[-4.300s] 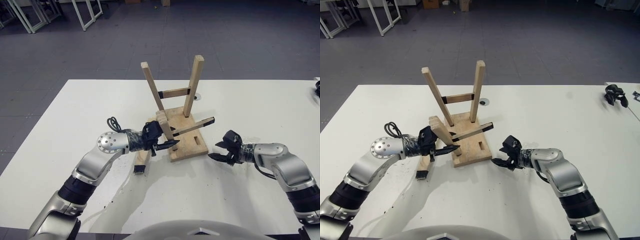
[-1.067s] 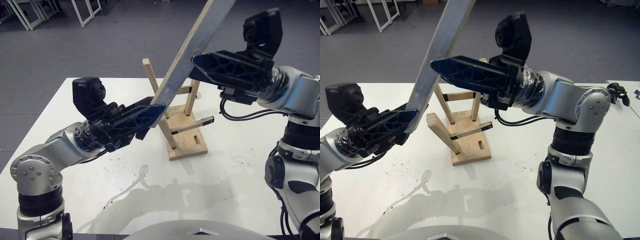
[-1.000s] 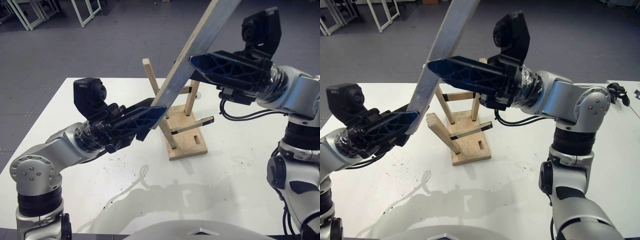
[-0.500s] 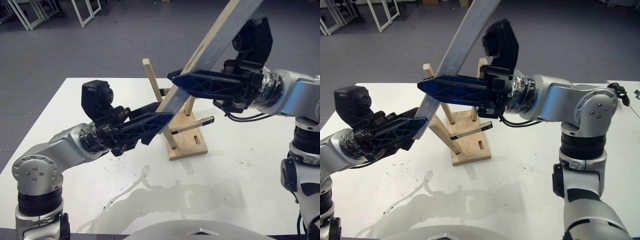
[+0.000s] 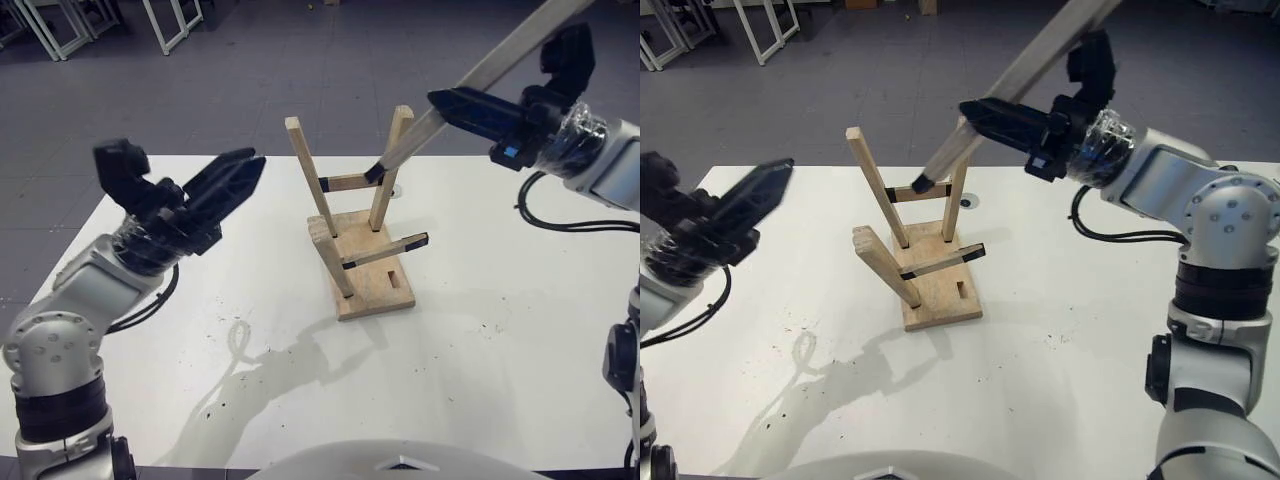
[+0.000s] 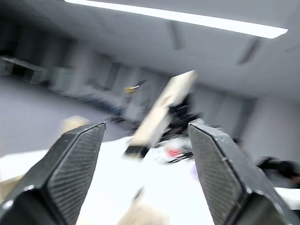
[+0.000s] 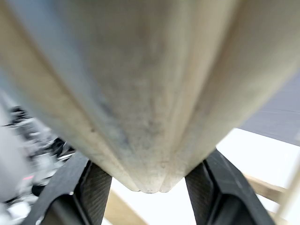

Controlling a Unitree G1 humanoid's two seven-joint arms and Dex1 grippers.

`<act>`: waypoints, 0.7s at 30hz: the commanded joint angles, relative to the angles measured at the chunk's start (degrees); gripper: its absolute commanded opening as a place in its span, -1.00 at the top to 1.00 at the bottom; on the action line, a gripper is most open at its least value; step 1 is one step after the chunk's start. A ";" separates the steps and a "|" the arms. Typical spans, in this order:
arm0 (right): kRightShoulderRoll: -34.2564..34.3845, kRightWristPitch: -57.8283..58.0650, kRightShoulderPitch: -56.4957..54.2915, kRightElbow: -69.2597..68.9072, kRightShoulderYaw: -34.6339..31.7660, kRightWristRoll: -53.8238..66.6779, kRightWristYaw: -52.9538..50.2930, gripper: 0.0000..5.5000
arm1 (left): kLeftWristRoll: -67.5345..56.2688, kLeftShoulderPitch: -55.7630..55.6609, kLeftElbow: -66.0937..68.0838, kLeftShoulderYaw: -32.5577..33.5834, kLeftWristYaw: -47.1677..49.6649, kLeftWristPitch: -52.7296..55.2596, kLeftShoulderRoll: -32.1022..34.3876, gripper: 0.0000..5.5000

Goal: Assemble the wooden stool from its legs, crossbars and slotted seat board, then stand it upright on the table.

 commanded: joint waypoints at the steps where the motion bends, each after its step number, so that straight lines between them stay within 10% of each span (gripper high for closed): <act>1: -5.02 -4.25 9.21 -1.06 1.94 -14.39 4.68 0.26 | 26.32 4.88 3.69 -9.02 7.39 -7.30 -2.58 -0.18; 11: 0.81 -11.58 20.13 1.11 14.23 -36.40 12.73 0.26 | 50.27 7.22 10.89 -10.94 14.27 -15.41 -8.58 -0.18; 21: 10.90 -5.82 28.78 -14.53 14.77 -33.26 9.76 0.26 | 53.77 7.37 13.06 -8.13 12.91 -16.39 -11.59 -0.18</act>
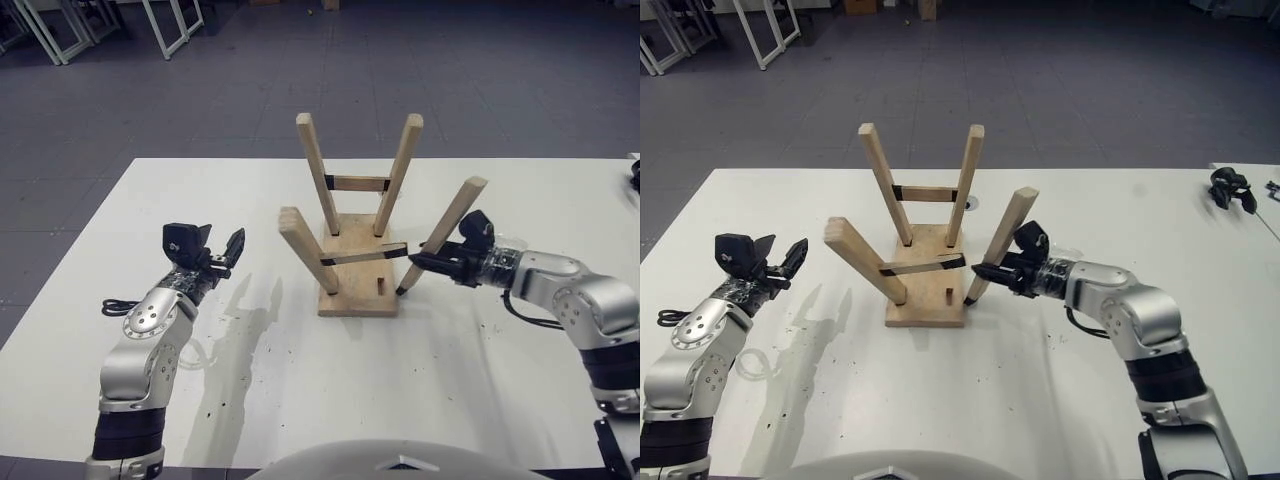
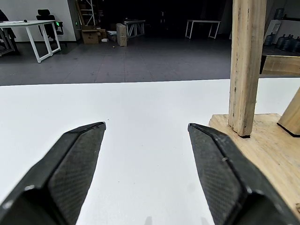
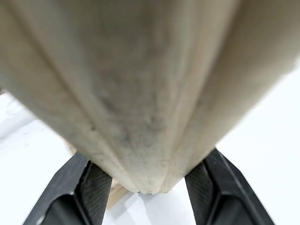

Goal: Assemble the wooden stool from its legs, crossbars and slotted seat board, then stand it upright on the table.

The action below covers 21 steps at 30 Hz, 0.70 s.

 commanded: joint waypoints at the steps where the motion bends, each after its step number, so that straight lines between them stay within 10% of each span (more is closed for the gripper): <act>1: 6.46 3.73 2.10 -6.28 0.90 2.37 -4.33 0.26 | 1.29 -0.12 1.65 1.98 -0.72 -0.09 -0.68 -0.18; 21: 14.35 1.75 -3.52 -4.61 3.18 -4.32 -4.99 0.26 | 4.14 -2.51 2.69 1.90 -4.12 2.48 -2.34 -0.18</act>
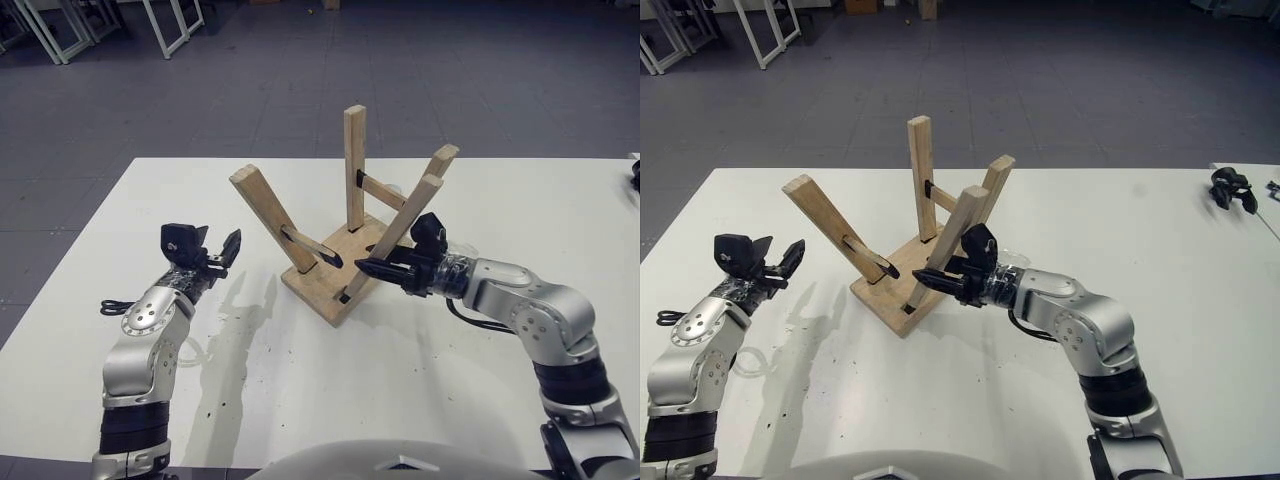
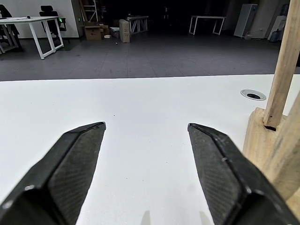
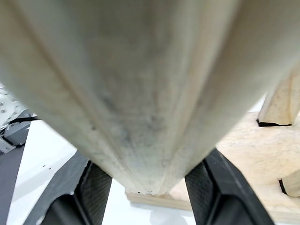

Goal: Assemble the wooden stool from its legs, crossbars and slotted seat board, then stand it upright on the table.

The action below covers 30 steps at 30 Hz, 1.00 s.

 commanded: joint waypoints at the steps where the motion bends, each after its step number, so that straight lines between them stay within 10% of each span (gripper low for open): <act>1: 1.66 -3.17 -2.15 4.51 2.57 -4.29 0.90 0.26 | 0.83 -0.84 0.29 -0.18 -0.39 0.94 -0.51 -0.18; 21: -6.07 -18.11 4.68 11.35 12.19 -24.46 2.61 0.27 | 1.87 1.25 -3.59 0.48 1.05 1.14 -4.09 -0.18; 30: -4.97 -20.66 4.38 13.44 11.71 -26.22 1.87 0.27 | -2.18 -20.73 -18.15 2.63 -0.81 5.03 4.93 -0.18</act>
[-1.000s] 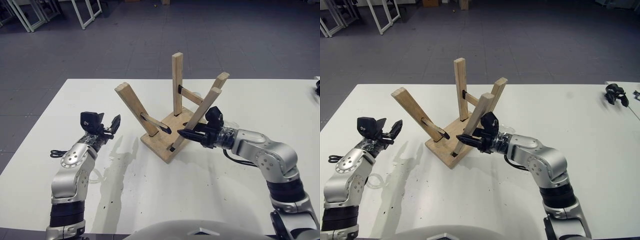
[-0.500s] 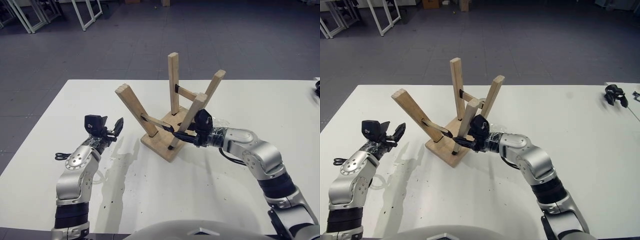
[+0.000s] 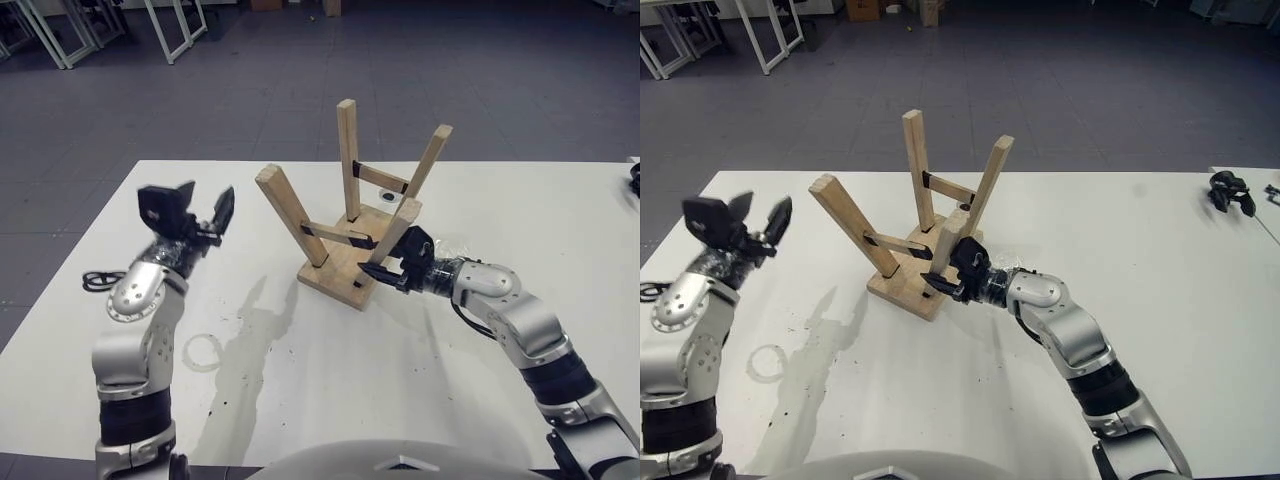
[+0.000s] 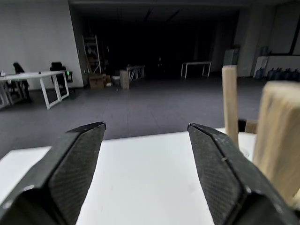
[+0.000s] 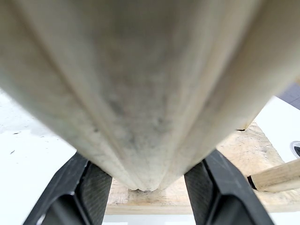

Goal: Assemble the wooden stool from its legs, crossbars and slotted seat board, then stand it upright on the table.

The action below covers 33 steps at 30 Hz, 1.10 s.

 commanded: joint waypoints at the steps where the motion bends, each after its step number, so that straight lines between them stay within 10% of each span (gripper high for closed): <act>1: -0.79 3.88 2.95 4.59 0.79 -4.47 -2.03 0.27 | -1.03 -12.50 -6.64 -2.91 -1.93 4.15 5.39 -0.18; 12: 0.68 4.27 1.37 6.38 1.63 -7.27 -3.47 0.27 | 13.72 -9.55 -5.60 -31.47 -5.99 3.71 6.00 -0.18; 33: -4.05 10.14 -3.76 12.18 10.12 -18.38 -3.70 0.26 | 32.25 -7.17 10.72 -40.42 -9.47 4.22 0.96 -0.18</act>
